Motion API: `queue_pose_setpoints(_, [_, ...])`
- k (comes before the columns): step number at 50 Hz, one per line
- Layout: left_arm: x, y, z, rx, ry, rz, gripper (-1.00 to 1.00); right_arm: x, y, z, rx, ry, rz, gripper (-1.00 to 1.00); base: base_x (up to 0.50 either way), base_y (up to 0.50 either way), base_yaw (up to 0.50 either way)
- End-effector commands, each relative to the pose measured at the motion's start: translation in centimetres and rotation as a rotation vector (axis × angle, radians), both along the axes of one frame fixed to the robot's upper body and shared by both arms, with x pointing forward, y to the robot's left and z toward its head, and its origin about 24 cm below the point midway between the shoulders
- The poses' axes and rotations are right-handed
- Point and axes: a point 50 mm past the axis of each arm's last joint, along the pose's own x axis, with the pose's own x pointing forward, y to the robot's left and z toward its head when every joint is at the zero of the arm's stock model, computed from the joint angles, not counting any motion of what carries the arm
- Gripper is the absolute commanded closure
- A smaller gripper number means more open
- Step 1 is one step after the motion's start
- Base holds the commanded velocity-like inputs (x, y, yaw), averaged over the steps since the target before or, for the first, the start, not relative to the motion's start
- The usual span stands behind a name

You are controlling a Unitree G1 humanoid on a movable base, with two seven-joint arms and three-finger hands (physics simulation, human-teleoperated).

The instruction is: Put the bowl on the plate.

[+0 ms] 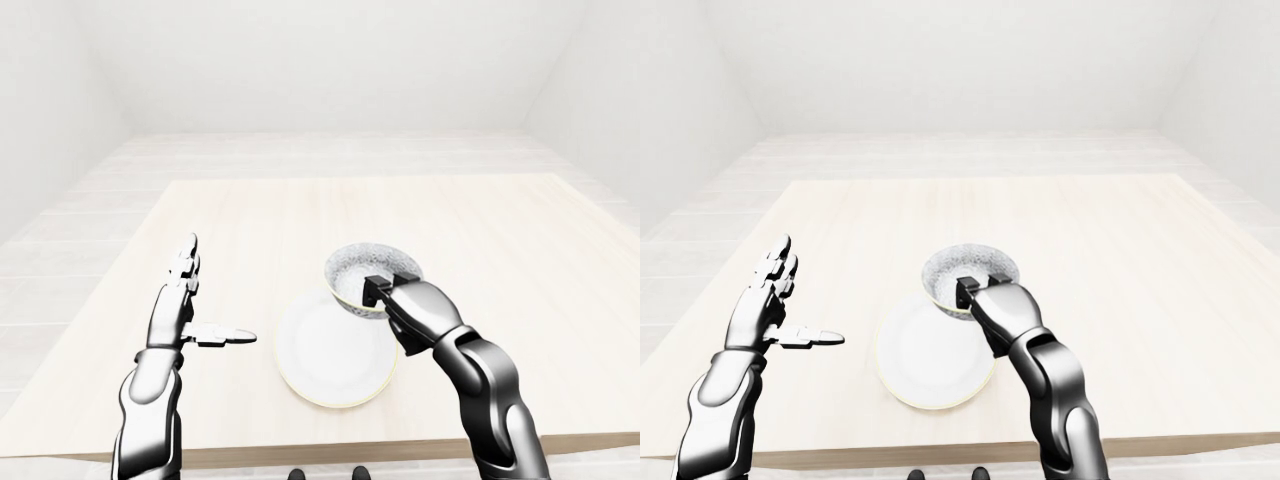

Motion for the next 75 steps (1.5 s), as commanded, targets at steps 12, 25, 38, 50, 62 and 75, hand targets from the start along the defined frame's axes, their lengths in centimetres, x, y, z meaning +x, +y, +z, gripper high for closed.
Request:
queue_pose_setpoints(12, [0.1,0.0,-0.2,-0.006,0.006,0.003,-1.00,-1.0,0.3,-0.8,0.011,-0.002,-0.012,1.00,0.00,0.00,0.00])
queue_pose_setpoints(25, [-0.1,0.2,-0.2,0.000,0.010,0.007,-1.00,-1.4,0.9,-1.1,0.031,0.010,0.015,1.00,0.00,0.00,0.00])
queue_pose_setpoints(38, [0.2,0.1,-0.3,-0.002,0.011,0.006,-1.00,-1.9,1.7,-1.4,0.042,0.030,0.054,1.00,0.00,0.00,0.00])
queue_pose_setpoints(50, [0.1,0.2,-0.4,-0.002,0.020,0.007,-1.00,-2.2,2.4,-2.1,0.054,0.061,0.082,1.00,0.00,0.00,0.00])
queue_pose_setpoints(62, [0.0,0.3,-0.6,-0.004,0.028,0.011,-1.00,-2.3,2.9,-2.7,0.055,0.085,0.100,1.00,0.00,0.00,0.00])
queue_pose_setpoints(75, [0.3,0.1,-0.9,-0.007,0.037,0.008,-1.00,-3.4,3.1,-2.9,0.064,0.104,0.124,1.00,0.00,0.00,0.00])
